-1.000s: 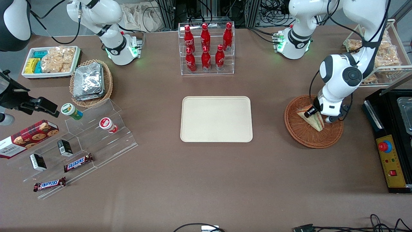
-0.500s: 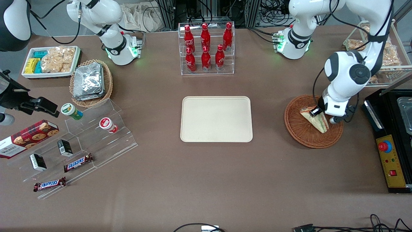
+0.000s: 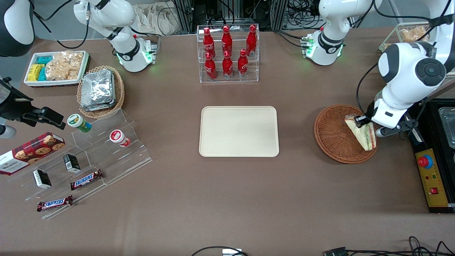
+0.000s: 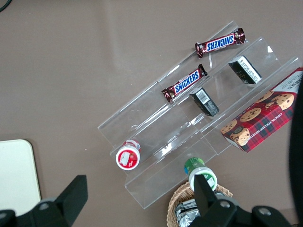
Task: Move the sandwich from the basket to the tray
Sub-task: 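Carry the held sandwich with the left gripper over the cream tray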
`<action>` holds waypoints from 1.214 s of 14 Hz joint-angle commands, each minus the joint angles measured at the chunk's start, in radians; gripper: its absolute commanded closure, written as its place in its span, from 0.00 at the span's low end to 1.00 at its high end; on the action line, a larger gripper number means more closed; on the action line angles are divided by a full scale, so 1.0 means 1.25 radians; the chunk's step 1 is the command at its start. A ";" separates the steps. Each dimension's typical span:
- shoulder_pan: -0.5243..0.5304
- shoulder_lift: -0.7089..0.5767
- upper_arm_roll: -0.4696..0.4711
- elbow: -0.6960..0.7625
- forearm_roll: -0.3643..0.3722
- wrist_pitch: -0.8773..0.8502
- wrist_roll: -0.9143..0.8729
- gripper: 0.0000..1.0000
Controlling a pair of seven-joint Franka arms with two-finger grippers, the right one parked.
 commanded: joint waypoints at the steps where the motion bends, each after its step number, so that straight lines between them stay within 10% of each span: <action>1: -0.064 0.026 -0.017 0.065 0.001 -0.029 0.020 0.74; 17: -0.495 0.220 -0.017 0.103 0.020 0.118 -0.260 0.74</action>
